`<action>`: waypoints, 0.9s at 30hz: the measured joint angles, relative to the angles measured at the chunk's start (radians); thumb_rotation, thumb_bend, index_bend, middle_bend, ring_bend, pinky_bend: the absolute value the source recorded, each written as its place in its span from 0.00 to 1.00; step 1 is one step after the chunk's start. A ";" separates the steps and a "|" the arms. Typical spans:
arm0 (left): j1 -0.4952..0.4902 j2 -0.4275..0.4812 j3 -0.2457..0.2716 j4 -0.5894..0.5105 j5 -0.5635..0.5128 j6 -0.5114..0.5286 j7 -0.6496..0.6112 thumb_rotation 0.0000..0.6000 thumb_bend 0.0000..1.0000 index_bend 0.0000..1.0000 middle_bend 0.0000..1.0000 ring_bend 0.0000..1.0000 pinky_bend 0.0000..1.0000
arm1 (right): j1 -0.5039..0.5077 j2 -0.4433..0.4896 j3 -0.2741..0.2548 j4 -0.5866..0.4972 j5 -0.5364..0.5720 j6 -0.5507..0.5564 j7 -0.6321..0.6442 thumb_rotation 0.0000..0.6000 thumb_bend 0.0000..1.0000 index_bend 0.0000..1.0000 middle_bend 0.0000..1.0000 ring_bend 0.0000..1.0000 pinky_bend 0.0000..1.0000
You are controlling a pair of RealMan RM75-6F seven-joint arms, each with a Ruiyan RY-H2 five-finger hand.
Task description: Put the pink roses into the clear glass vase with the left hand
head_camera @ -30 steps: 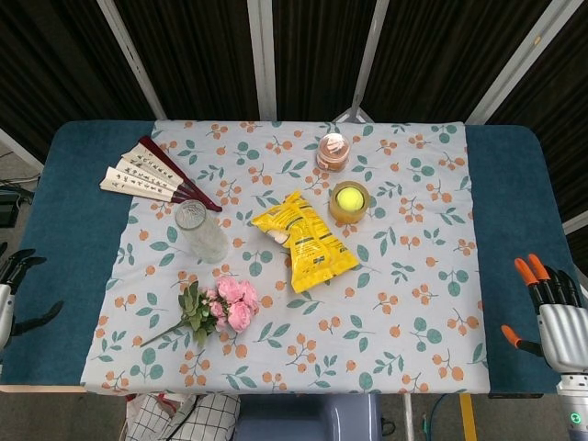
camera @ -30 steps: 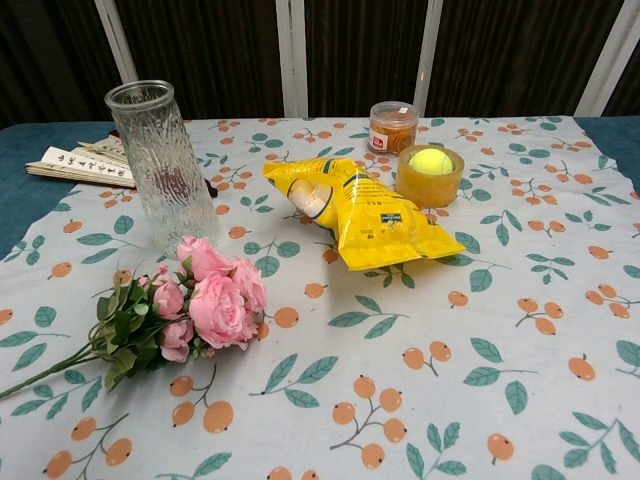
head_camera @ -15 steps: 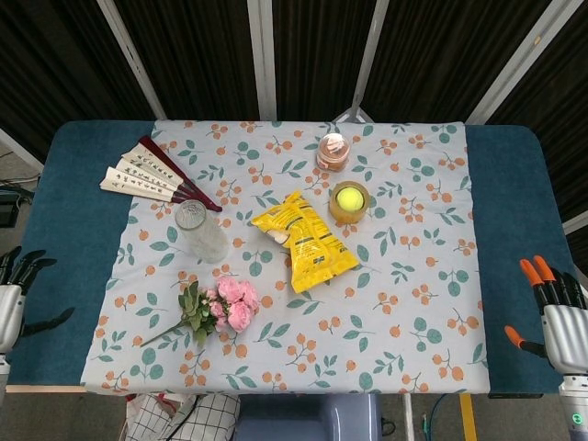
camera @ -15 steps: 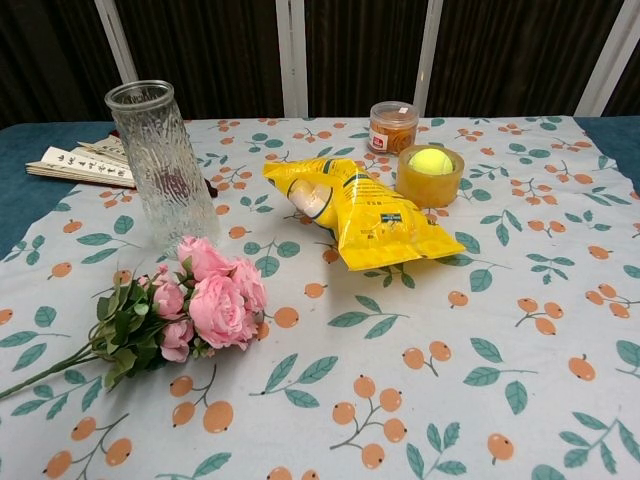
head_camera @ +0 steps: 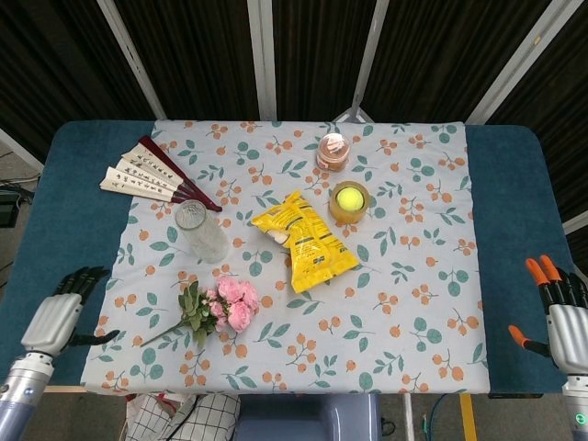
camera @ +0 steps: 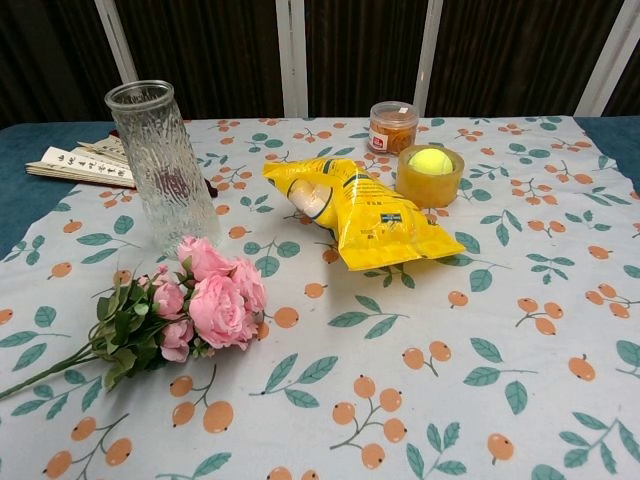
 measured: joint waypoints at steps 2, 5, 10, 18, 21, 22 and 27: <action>-0.018 -0.016 0.002 -0.029 -0.036 -0.035 0.039 1.00 0.07 0.12 0.05 0.00 0.00 | 0.001 -0.001 -0.002 0.000 -0.002 -0.002 0.002 1.00 0.22 0.10 0.02 0.02 0.00; -0.036 -0.066 0.004 -0.051 -0.070 -0.050 0.117 1.00 0.07 0.12 0.05 0.00 0.00 | 0.000 0.001 -0.003 -0.001 -0.005 -0.001 0.007 1.00 0.22 0.10 0.02 0.02 0.00; -0.056 -0.191 0.000 -0.080 -0.120 -0.031 0.282 1.00 0.07 0.12 0.05 0.00 0.00 | -0.002 0.006 0.001 0.001 -0.002 0.002 0.023 1.00 0.22 0.10 0.02 0.02 0.00; -0.077 -0.410 -0.028 -0.082 -0.207 0.066 0.495 1.00 0.07 0.12 0.06 0.00 0.00 | -0.003 0.013 0.001 0.009 -0.006 0.004 0.049 1.00 0.22 0.10 0.02 0.02 0.00; -0.088 -0.476 -0.041 -0.065 -0.238 0.089 0.535 1.00 0.07 0.12 0.06 0.00 0.00 | -0.002 0.013 0.001 0.013 -0.005 -0.002 0.055 1.00 0.22 0.10 0.02 0.02 0.00; -0.093 -0.498 -0.046 -0.055 -0.248 0.098 0.551 1.00 0.07 0.12 0.06 0.00 0.00 | -0.001 0.013 0.001 0.015 -0.005 -0.004 0.056 1.00 0.22 0.10 0.02 0.02 0.00; -0.106 -0.571 -0.060 -0.004 -0.278 0.132 0.595 1.00 0.07 0.12 0.06 0.00 0.00 | 0.000 0.014 0.001 0.021 -0.004 -0.007 0.064 1.00 0.22 0.10 0.02 0.02 0.00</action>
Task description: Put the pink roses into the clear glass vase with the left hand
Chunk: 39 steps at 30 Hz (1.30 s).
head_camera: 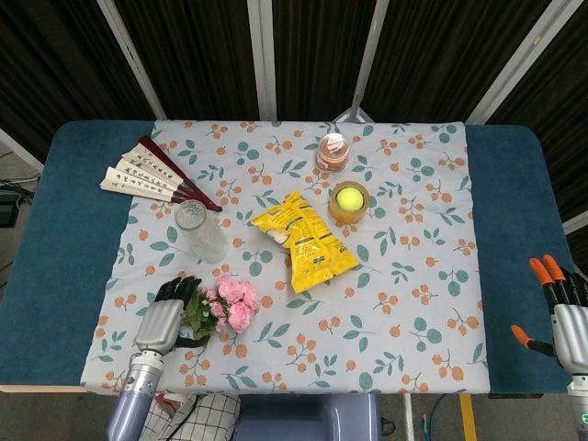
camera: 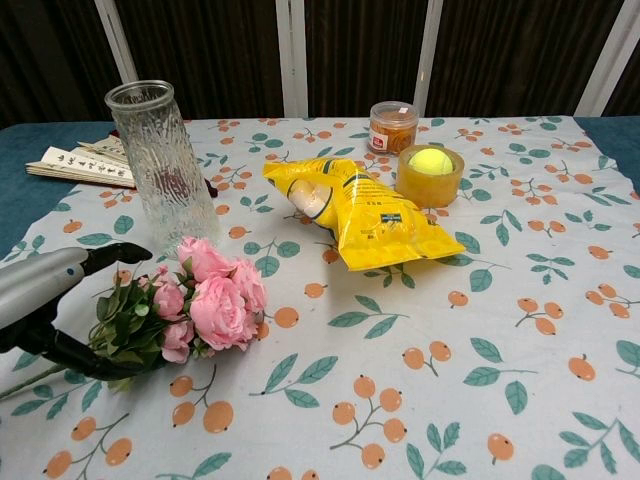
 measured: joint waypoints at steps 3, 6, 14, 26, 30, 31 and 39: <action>-0.004 -0.035 -0.007 0.035 -0.008 0.019 0.014 1.00 0.07 0.12 0.09 0.00 0.00 | 0.000 0.001 0.000 0.000 -0.001 -0.001 0.004 1.00 0.22 0.10 0.02 0.02 0.00; -0.009 -0.072 -0.014 0.073 -0.014 0.036 0.027 1.00 0.07 0.13 0.15 0.00 0.00 | 0.000 0.002 -0.001 0.001 -0.001 -0.002 0.010 1.00 0.22 0.10 0.02 0.02 0.00; -0.031 -0.165 -0.041 0.154 0.011 0.070 0.033 1.00 0.22 0.19 0.28 0.00 0.00 | 0.004 0.000 -0.001 0.008 0.000 -0.012 0.019 1.00 0.22 0.10 0.02 0.02 0.00; -0.043 -0.206 -0.040 0.220 0.028 0.098 0.080 1.00 0.32 0.25 0.27 0.00 0.00 | 0.000 0.002 0.000 0.006 0.002 -0.005 0.034 1.00 0.22 0.10 0.02 0.02 0.00; -0.046 -0.217 -0.037 0.225 0.020 0.092 0.089 1.00 0.38 0.30 0.32 0.00 0.00 | 0.001 0.001 0.001 0.007 0.004 -0.008 0.037 1.00 0.22 0.10 0.02 0.02 0.00; -0.047 -0.219 -0.037 0.224 0.022 0.091 0.090 1.00 0.42 0.33 0.35 0.00 0.00 | 0.001 0.001 0.001 0.007 0.005 -0.009 0.038 1.00 0.22 0.10 0.02 0.02 0.00; -0.057 -0.235 -0.041 0.235 0.077 0.110 0.073 1.00 0.53 0.49 0.48 0.01 0.00 | 0.000 0.006 0.002 0.009 0.003 -0.009 0.062 1.00 0.22 0.10 0.02 0.02 0.00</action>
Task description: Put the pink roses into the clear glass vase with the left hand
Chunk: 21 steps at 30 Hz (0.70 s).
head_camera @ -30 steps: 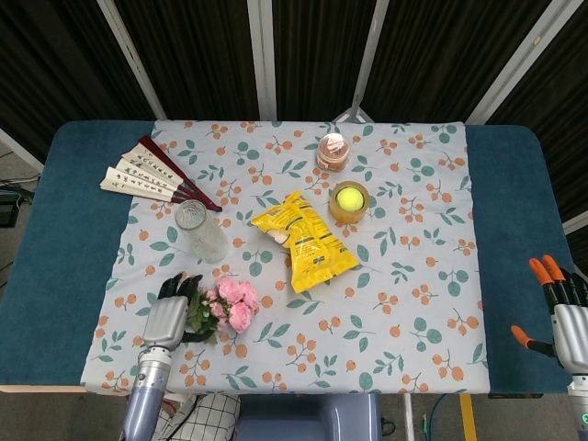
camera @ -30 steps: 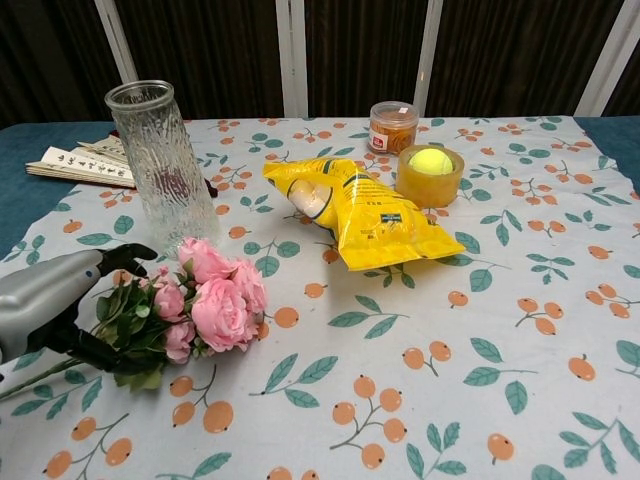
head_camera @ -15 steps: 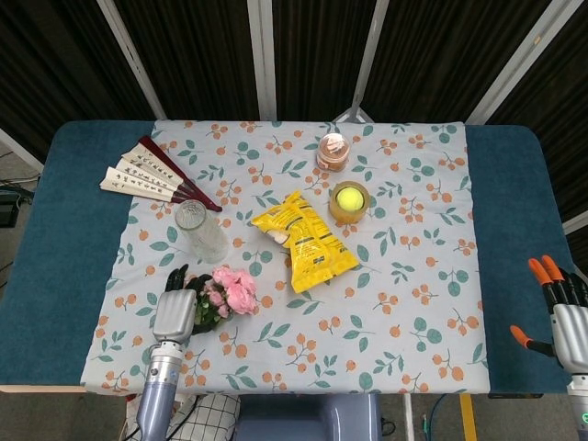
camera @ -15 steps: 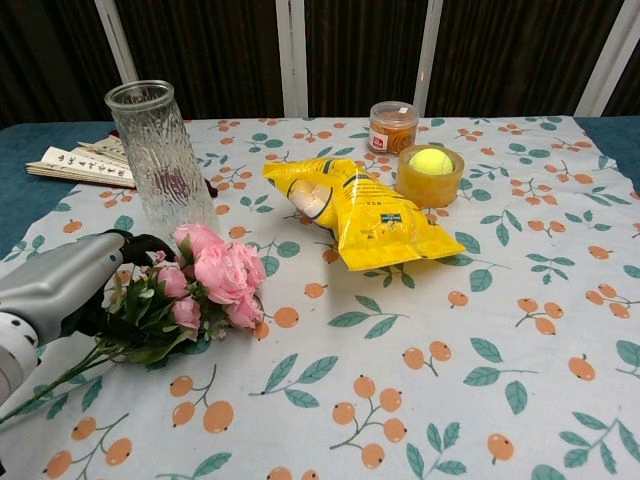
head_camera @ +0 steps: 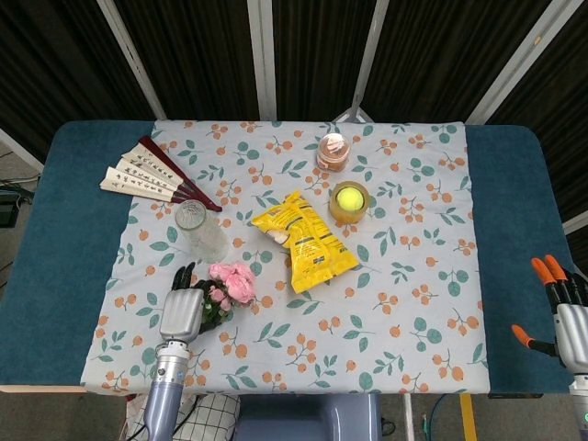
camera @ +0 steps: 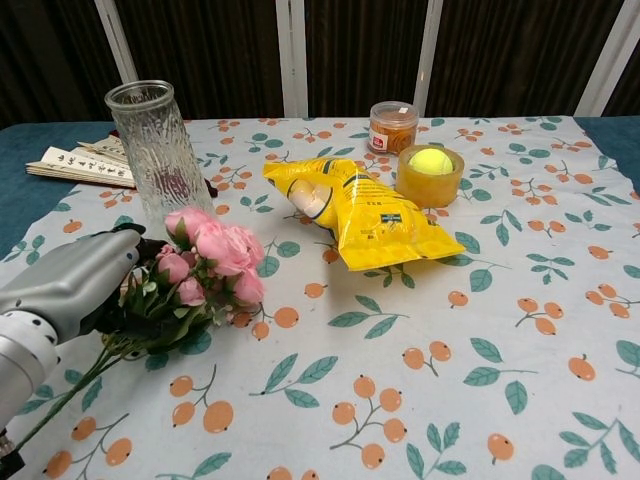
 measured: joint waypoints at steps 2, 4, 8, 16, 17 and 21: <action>0.000 -0.003 -0.001 0.006 0.017 0.012 -0.004 1.00 0.54 0.51 0.50 0.02 0.00 | 0.000 0.002 -0.001 0.001 -0.002 0.000 0.006 1.00 0.22 0.10 0.02 0.02 0.00; -0.001 -0.005 -0.002 0.015 0.026 0.021 0.001 1.00 0.55 0.52 0.50 0.03 0.00 | 0.000 0.003 -0.001 0.001 -0.003 -0.003 0.013 1.00 0.22 0.10 0.02 0.02 0.00; -0.003 -0.003 -0.004 0.015 0.032 0.019 0.002 1.00 0.55 0.54 0.50 0.03 0.00 | 0.002 0.004 -0.003 0.002 -0.005 -0.007 0.018 1.00 0.22 0.11 0.02 0.02 0.00; -0.024 0.059 0.035 -0.042 0.146 -0.039 -0.139 1.00 0.54 0.53 0.51 0.04 0.00 | 0.007 0.000 -0.003 0.002 0.004 -0.020 0.007 1.00 0.22 0.11 0.02 0.02 0.00; -0.027 0.071 0.042 -0.053 0.168 -0.046 -0.161 1.00 0.54 0.53 0.51 0.04 0.00 | 0.007 -0.001 -0.002 0.002 0.007 -0.021 0.007 1.00 0.22 0.11 0.02 0.02 0.00; -0.039 0.123 0.075 -0.116 0.252 -0.065 -0.219 1.00 0.53 0.52 0.51 0.04 0.00 | 0.009 -0.001 0.000 0.003 0.013 -0.026 0.008 1.00 0.22 0.11 0.02 0.02 0.00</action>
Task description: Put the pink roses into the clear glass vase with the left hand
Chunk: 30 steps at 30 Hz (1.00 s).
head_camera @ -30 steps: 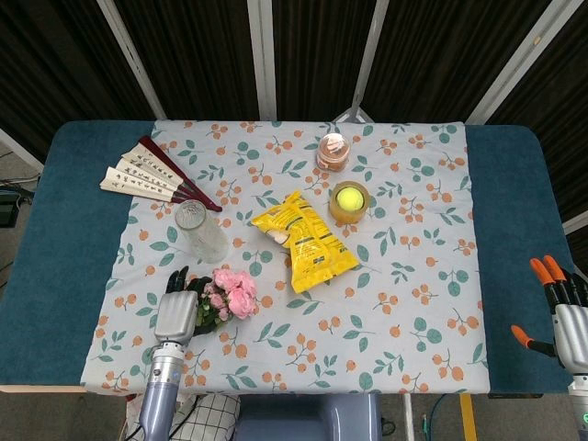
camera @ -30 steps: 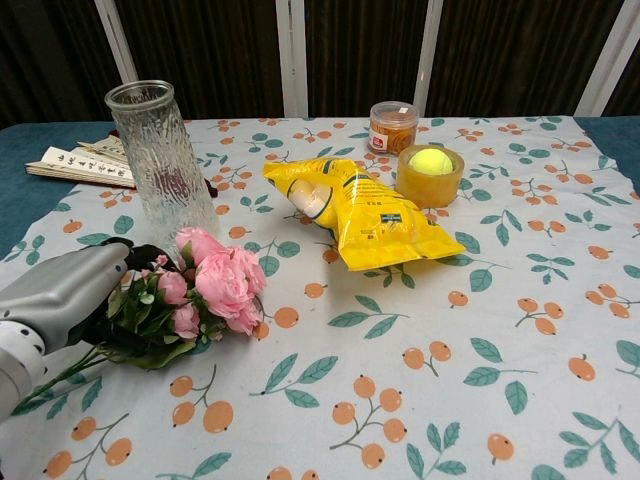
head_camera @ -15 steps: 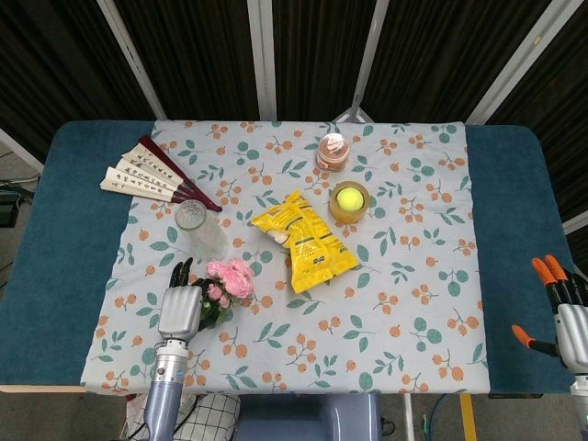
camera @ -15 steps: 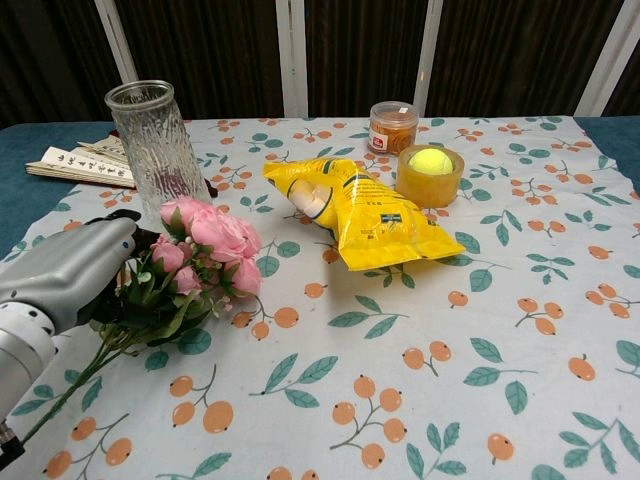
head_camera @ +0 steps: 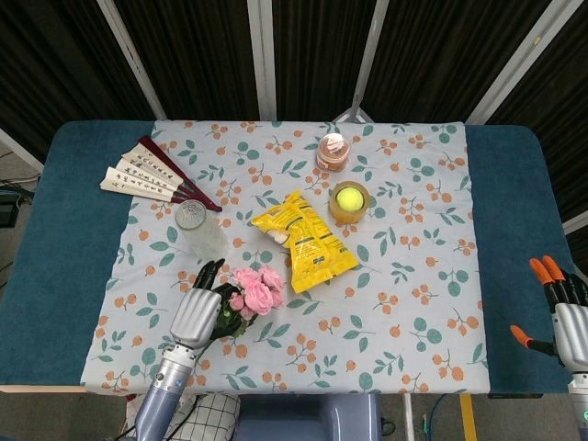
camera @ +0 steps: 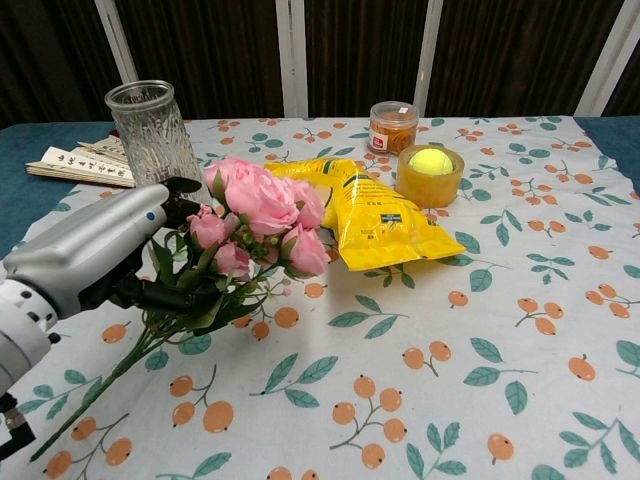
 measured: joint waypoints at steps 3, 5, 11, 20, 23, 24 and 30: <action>-0.008 0.032 0.019 -0.047 0.044 -0.008 -0.009 1.00 0.53 0.52 0.51 0.04 0.00 | 0.000 0.000 0.000 0.000 0.002 -0.001 0.000 1.00 0.22 0.11 0.02 0.02 0.00; -0.017 0.049 0.021 -0.075 0.077 -0.012 -0.009 1.00 0.53 0.52 0.51 0.04 0.00 | -0.001 0.001 0.001 0.001 0.004 -0.001 0.004 1.00 0.22 0.11 0.02 0.02 0.00; -0.073 0.132 -0.027 -0.150 0.198 -0.022 -0.021 1.00 0.53 0.52 0.51 0.06 0.00 | -0.003 0.002 0.003 0.004 0.006 0.002 0.016 1.00 0.22 0.11 0.02 0.02 0.00; -0.164 0.263 -0.164 -0.127 0.361 0.014 -0.224 1.00 0.53 0.53 0.51 0.06 0.00 | -0.003 -0.001 0.001 0.002 -0.001 0.004 0.017 1.00 0.22 0.11 0.02 0.02 0.00; -0.188 0.284 -0.190 -0.069 0.409 0.054 -0.322 1.00 0.53 0.53 0.51 0.06 0.01 | -0.002 -0.004 -0.001 0.001 -0.003 0.002 0.010 1.00 0.22 0.11 0.02 0.02 0.00; -0.195 0.286 -0.197 -0.046 0.426 0.072 -0.352 1.00 0.53 0.53 0.51 0.06 0.01 | -0.001 -0.005 -0.002 0.001 -0.004 0.001 0.008 1.00 0.22 0.11 0.02 0.02 0.00; -0.244 0.277 -0.235 0.145 0.546 0.224 -0.481 1.00 0.53 0.53 0.50 0.06 0.04 | 0.001 -0.007 -0.003 0.000 0.002 -0.008 0.003 1.00 0.22 0.11 0.02 0.02 0.00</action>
